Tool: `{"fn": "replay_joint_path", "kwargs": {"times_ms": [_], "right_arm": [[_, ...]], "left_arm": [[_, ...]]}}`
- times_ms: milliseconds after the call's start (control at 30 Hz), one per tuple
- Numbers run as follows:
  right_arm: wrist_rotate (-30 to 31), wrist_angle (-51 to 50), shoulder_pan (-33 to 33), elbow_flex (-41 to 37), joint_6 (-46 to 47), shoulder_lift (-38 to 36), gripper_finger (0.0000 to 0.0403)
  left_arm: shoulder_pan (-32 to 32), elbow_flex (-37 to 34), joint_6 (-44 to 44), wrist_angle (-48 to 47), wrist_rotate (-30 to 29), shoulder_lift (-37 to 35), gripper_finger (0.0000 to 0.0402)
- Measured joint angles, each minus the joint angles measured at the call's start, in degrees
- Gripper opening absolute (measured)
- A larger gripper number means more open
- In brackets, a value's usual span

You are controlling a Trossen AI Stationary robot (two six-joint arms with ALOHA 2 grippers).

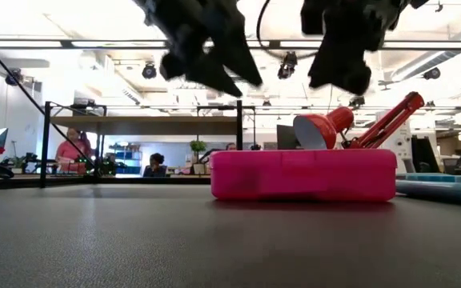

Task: Pack school essentials
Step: Return to Home Position

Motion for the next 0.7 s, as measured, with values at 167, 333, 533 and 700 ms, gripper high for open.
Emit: {"fn": "replay_joint_path", "kwargs": {"times_ms": [167, 333, 533, 700], "right_arm": [[0.04, -0.17, 0.42, 0.00, -6.34, -6.23, 0.0068], [1.58, -0.09, 0.91, 0.00, -12.85, -12.89, 0.0068], [8.52, -0.56, 1.91, 0.00, -18.10, -19.42, 0.0068], [12.19, -3.01, 1.90, -0.26, -20.00, -22.09, 0.0068]], "left_arm": [[-0.10, -0.11, 3.69, -4.44, -0.23, -7.72, 0.0208], [-0.26, -0.31, 8.30, -11.55, -0.33, -17.20, 0.0208], [-0.87, -1.12, 12.54, -18.56, -1.23, -28.62, 0.0208], [-1.31, -5.32, 13.84, -19.57, -2.18, -38.91, 0.0208]]}}
